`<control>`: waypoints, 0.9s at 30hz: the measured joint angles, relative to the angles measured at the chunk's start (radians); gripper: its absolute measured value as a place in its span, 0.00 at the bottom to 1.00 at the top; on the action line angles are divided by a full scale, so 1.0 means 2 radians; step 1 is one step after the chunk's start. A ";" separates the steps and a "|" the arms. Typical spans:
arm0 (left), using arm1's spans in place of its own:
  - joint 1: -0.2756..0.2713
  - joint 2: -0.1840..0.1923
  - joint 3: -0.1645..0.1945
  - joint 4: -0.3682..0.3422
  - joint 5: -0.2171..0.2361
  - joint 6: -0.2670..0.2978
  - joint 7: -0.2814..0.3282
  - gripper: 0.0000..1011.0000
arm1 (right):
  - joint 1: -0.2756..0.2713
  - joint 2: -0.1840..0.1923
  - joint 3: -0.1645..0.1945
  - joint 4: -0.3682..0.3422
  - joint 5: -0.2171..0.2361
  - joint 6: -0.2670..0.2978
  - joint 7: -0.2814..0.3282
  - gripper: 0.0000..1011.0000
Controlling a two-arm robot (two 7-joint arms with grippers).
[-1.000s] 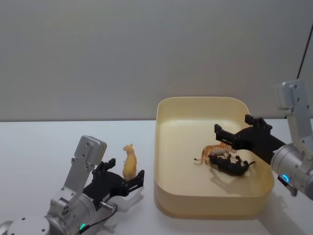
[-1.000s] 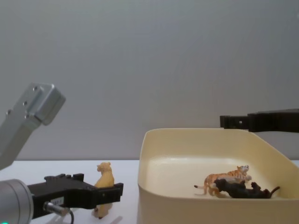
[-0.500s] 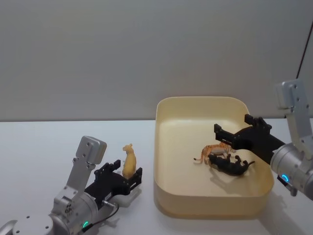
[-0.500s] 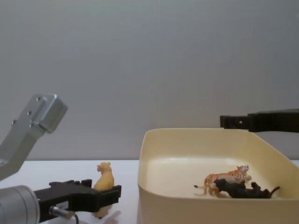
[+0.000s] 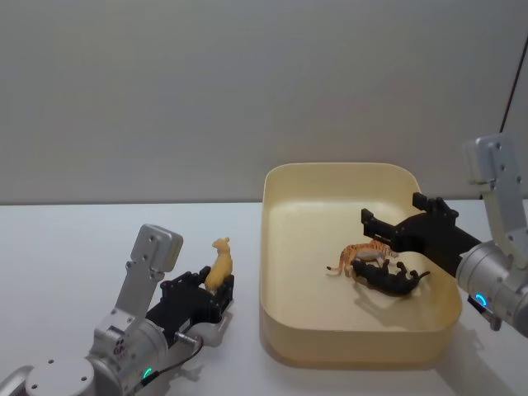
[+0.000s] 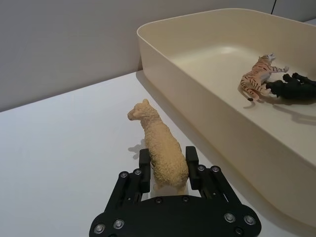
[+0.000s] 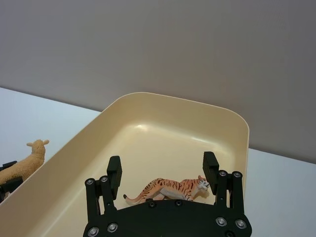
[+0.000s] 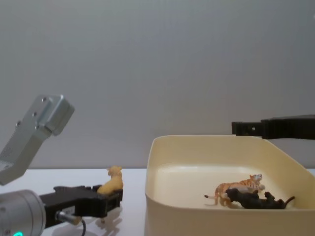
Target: Pick up the toy alternately with two hands and place it into the central storage box.
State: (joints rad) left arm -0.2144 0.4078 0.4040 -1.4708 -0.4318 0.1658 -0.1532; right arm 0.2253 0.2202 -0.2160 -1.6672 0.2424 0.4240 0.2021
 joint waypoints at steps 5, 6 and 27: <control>-0.002 -0.001 -0.001 -0.013 0.009 0.005 0.017 0.35 | 0.000 0.000 0.000 0.000 0.000 0.000 0.000 0.99; -0.002 -0.001 -0.001 -0.015 0.011 0.006 0.019 0.33 | 0.000 0.000 0.000 0.000 0.000 0.000 0.000 0.99; -0.041 -0.019 -0.011 -0.050 0.062 0.026 0.038 0.33 | 0.000 0.000 0.000 0.000 0.000 0.000 0.000 0.99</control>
State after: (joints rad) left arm -0.2967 0.3699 0.3822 -1.5706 -0.3070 0.2176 -0.0774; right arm 0.2253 0.2203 -0.2160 -1.6672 0.2424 0.4240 0.2022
